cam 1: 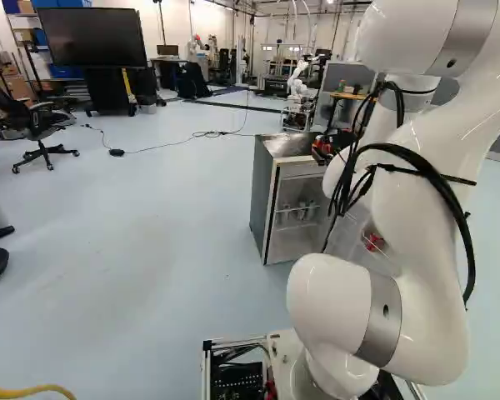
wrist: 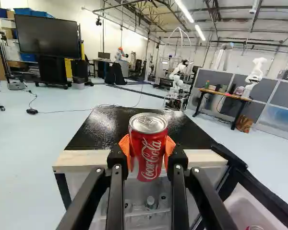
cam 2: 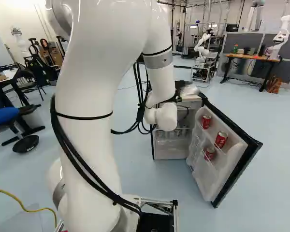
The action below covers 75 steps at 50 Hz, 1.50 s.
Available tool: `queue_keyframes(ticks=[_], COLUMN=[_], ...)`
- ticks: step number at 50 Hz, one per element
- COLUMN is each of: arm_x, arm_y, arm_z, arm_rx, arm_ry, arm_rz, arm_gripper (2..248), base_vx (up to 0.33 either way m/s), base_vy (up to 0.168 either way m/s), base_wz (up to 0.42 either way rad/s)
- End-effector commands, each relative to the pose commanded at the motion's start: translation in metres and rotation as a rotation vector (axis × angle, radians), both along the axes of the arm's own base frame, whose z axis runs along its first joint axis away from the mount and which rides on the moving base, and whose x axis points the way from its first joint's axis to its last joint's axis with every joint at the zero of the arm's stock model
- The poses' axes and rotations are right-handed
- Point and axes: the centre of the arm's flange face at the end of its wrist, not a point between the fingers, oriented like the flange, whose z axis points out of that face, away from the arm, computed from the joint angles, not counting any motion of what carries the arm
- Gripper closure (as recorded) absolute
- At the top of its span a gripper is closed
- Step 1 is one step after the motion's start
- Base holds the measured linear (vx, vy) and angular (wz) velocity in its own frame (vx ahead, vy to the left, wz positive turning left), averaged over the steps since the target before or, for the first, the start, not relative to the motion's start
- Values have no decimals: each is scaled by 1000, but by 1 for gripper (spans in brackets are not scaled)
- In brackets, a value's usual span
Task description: Grab a drink from the fridge
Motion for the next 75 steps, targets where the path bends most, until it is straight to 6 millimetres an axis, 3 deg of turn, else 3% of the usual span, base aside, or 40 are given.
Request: queue_keyframes(ticks=[75], arm_x=[74], arm_y=[-7], arm_z=[-19], arm_rx=[-21], arm_ry=[72], arm_rz=[46], arm_gripper=[159], base_vx=[0], base_vy=[0], base_wz=[0])
